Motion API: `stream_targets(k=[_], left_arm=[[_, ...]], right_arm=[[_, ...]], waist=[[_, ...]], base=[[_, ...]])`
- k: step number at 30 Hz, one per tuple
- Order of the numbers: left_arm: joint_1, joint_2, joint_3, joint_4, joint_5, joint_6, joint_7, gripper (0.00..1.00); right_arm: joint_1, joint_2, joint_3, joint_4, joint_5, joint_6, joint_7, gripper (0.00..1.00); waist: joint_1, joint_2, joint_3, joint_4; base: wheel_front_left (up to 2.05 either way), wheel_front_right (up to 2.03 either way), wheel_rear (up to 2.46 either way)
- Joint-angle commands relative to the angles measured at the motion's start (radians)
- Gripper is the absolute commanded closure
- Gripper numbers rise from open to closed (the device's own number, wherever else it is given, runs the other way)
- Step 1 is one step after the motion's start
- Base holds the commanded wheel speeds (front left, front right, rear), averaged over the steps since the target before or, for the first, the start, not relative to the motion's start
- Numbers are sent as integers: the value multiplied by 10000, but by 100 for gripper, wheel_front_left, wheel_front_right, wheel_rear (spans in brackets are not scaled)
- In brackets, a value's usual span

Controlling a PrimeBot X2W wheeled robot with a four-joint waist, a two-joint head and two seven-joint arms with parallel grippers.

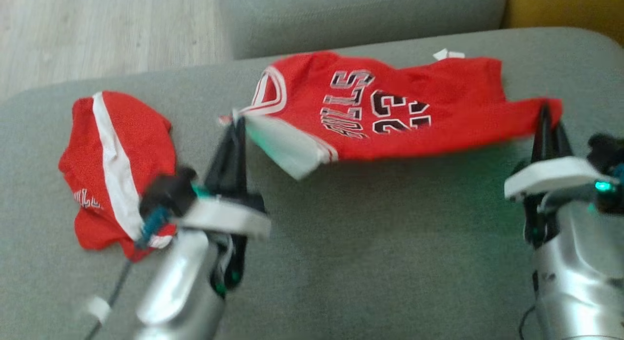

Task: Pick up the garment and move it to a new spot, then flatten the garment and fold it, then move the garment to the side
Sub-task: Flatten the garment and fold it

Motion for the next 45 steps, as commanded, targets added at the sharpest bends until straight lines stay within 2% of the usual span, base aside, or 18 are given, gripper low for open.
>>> stream_targets(k=[1,6,10,16,20,23,27,32,34,39,42,45], left_arm=[[-1031,64,542,-538,-166,-88,0,100],[-2309,10,1140,-1178,-945,-99,79,100],[-2843,-26,1320,-1917,-1540,7,226,100],[-2557,-33,1787,-3693,-2602,626,599,100],[-2445,525,1589,-4810,-2236,883,1339,100],[-2730,866,1652,-4947,-2086,1023,1769,100],[-4119,1304,1699,-3979,-1926,749,2238,100],[-6866,1767,1520,-1346,-1340,110,2404,100],[-8030,1827,1554,-50,-1149,-72,2190,100],[-10568,1828,1545,2392,-566,-388,1011,100],[-11339,1571,1471,3375,-481,-614,403,100],[-11515,1406,1345,3829,-428,-800,168,100]], right_arm=[[-208,-4,507,-874,253,-7,-130,100],[-29,-86,1102,-3290,569,-7,-72,100],[119,-439,1565,-5064,797,-7,560,100],[957,-617,1305,-8128,1229,-7,1731,100],[1404,-546,993,-9838,1331,-7,2722,100],[1276,-603,946,-10383,1216,-7,3279,100],[139,-847,1341,-9612,1414,-7,3616,100],[-2581,-1386,1885,-7124,1411,-7,3477,100],[-3852,-1526,2181,-5940,1349,-7,3158,100],[-6756,-1473,1995,-3301,984,-7,1554,100],[-7725,-1515,1881,-2072,638,-7,583,100],[-8012,-1523,1810,-1426,519,-7,238,100]], waist=[[0,0,-303,-113],[0,0,-917,-268],[0,0,-1152,-380],[0,0,-1165,-465],[0,0,-897,-540],[0,0,-346,-622],[0,0,598,-750],[0,0,2015,-883],[0,0,2496,-928],[0,0,3155,-917],[0,0,3237,-809],[0,0,3223,-733]], base=[[0,0,0],[0,0,0],[0,0,0],[0,0,0],[0,0,0],[0,0,0],[0,0,0],[0,0,0],[0,0,0],[0,0,0],[0,0,0],[0,0,0]])
